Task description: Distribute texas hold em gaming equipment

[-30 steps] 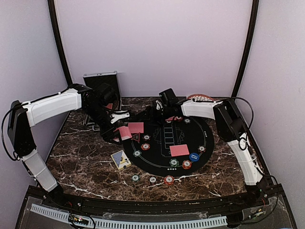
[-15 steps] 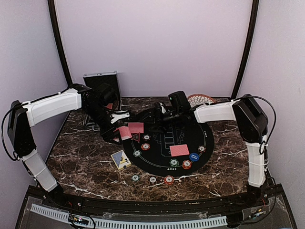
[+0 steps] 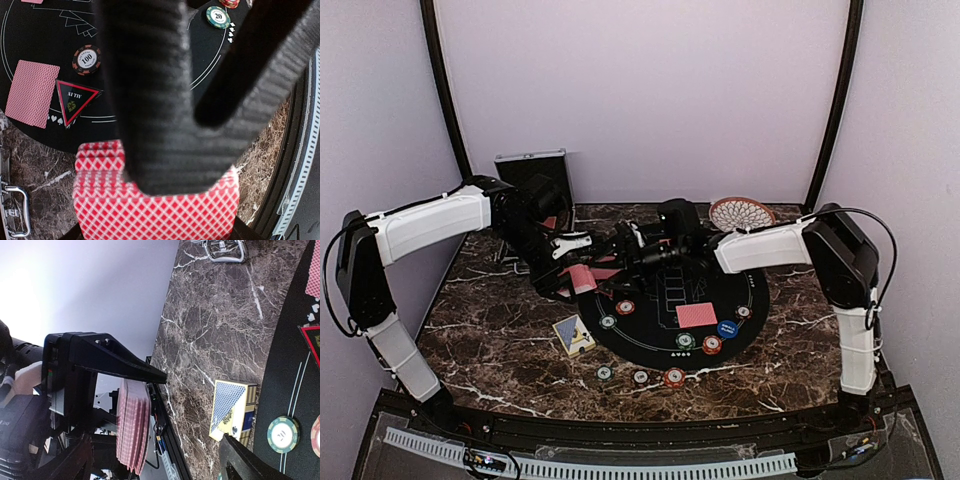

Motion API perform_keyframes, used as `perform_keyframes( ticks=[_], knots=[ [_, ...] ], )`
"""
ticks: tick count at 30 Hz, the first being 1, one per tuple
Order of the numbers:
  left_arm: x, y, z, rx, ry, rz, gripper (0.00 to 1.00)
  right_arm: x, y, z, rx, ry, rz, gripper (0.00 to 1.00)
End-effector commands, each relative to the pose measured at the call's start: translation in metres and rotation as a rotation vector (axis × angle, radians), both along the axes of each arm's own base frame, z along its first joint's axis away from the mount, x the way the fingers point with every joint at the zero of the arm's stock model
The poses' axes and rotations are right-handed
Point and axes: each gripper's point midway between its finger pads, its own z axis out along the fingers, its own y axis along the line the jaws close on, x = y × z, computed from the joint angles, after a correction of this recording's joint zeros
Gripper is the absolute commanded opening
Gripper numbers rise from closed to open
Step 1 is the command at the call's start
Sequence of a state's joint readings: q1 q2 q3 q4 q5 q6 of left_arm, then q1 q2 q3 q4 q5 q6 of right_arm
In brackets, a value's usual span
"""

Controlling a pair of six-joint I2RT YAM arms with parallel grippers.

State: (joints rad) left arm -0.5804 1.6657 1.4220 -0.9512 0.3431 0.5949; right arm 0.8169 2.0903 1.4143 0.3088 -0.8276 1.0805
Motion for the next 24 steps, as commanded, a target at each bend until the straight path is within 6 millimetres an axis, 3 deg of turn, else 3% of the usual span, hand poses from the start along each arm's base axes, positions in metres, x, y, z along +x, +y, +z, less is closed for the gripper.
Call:
perform_keyframes(
  ticks=[1, 18, 24],
  knots=[
    [-0.001, 0.002, 0.022, -0.038, -0.049, -0.008, 0.0, -0.004, 0.016, 0.017, 0.069, -0.016, 0.038, 0.88],
    [-0.001, 0.0, 0.025, -0.048, -0.056, -0.011, 0.0, -0.009, 0.04, 0.006, 0.09, 0.037, 0.072, 0.86],
    [0.0, -0.001, 0.026, -0.051, -0.055, -0.011, 0.0, -0.01, 0.05, 0.011, 0.135, 0.065, 0.084, 0.87]
  ],
)
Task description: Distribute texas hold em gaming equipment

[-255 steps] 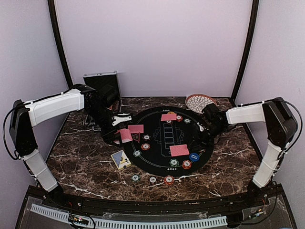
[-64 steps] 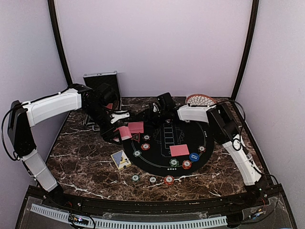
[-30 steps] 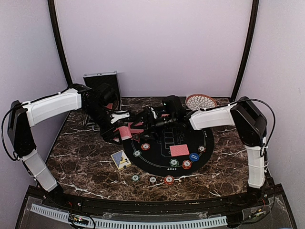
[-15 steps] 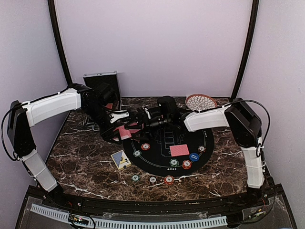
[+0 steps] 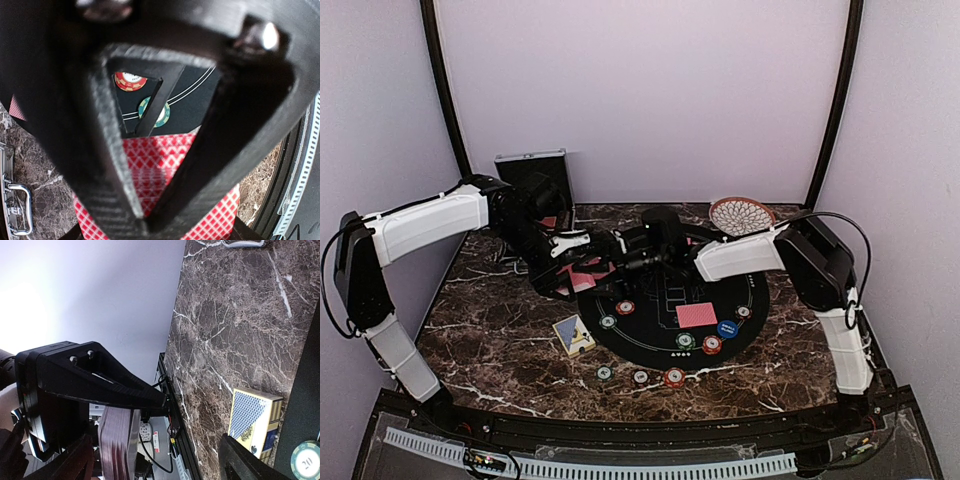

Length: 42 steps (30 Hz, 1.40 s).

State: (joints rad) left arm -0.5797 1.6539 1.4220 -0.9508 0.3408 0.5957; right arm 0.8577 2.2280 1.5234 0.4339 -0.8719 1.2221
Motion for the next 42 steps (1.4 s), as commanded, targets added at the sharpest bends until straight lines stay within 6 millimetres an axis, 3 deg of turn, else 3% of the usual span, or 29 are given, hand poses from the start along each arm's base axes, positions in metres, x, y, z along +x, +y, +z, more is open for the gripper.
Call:
perform_keyframes(
  ticks=[1, 6, 11, 15, 22, 30, 35, 42],
  knots=[
    [0.0, -0.001, 0.022, -0.045, -0.043, -0.011, 0.0, -0.005, 0.017, 0.019, 0.081, -0.017, 0.034, 0.87],
    [0.0, -0.002, 0.022, -0.048, -0.039, -0.011, 0.0, -0.009, 0.029, 0.018, 0.085, -0.011, 0.055, 0.88],
    [-0.001, -0.002, 0.022, -0.047, -0.036, -0.01, 0.0, -0.009, 0.035, 0.004, 0.061, 0.017, 0.057, 0.87],
    [0.0, -0.001, 0.021, -0.044, -0.037, -0.008, 0.0, -0.004, 0.033, -0.015, 0.022, 0.06, 0.031, 0.87],
    [0.0, -0.001, 0.023, -0.045, -0.043, -0.009, 0.0, -0.001, 0.023, -0.026, -0.055, 0.021, 0.02, 0.85],
    [0.0, -0.002, 0.023, -0.045, -0.042, -0.005, 0.0, 0.006, -0.003, -0.026, -0.092, 0.003, -0.013, 0.79],
    [0.0, -0.001, 0.024, -0.045, -0.043, -0.004, 0.0, 0.004, -0.006, -0.017, -0.08, -0.01, -0.01, 0.76],
    [0.001, -0.001, 0.024, -0.043, -0.043, -0.002, 0.0, 0.001, -0.009, 0.003, -0.035, -0.01, -0.008, 0.61]
  ],
)
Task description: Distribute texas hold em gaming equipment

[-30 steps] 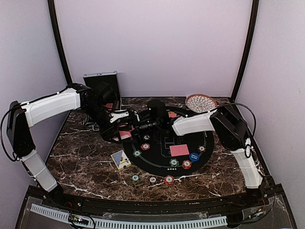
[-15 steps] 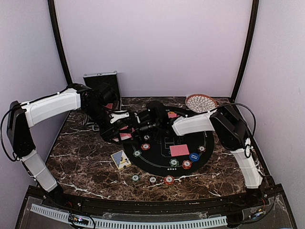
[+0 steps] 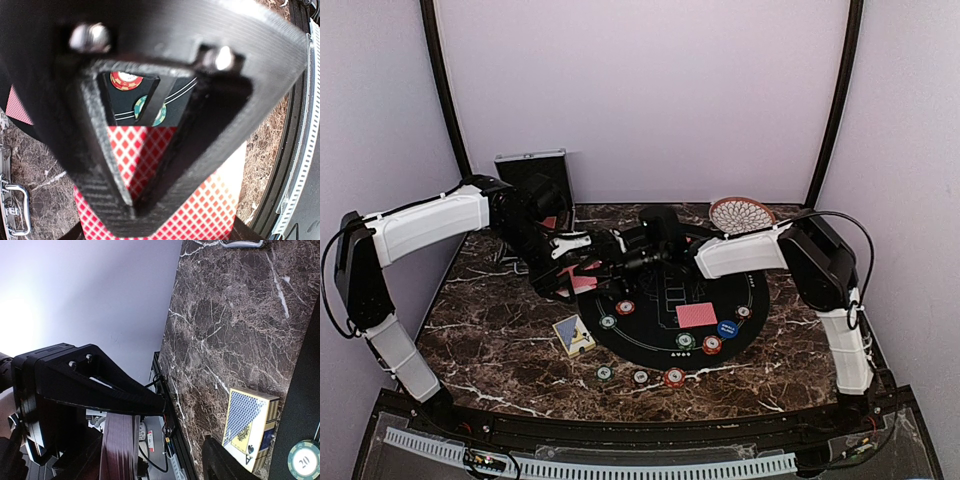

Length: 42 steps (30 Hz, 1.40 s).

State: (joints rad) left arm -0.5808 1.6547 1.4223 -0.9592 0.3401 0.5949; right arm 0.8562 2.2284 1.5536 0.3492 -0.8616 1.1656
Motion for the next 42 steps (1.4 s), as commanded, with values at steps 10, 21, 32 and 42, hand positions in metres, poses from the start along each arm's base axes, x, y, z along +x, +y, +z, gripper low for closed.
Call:
perform_keyframes(
  ticks=[10, 21, 32, 42],
  knots=[
    [0.002, -0.002, 0.024, -0.048, -0.046, 0.0, 0.0, 0.001, -0.019, 0.021, 0.011, -0.006, -0.03, 0.47],
    [0.001, -0.001, 0.023, -0.043, -0.045, 0.0, 0.0, 0.001, -0.023, 0.028, 0.006, -0.022, -0.033, 0.34],
    [0.001, 0.0, 0.022, -0.043, -0.043, 0.0, 0.0, 0.0, -0.029, 0.045, 0.035, -0.023, -0.046, 0.22],
    [0.0, 0.0, 0.022, -0.041, -0.042, 0.002, 0.0, 0.002, -0.038, 0.051, 0.042, -0.025, -0.061, 0.15]
  ],
)
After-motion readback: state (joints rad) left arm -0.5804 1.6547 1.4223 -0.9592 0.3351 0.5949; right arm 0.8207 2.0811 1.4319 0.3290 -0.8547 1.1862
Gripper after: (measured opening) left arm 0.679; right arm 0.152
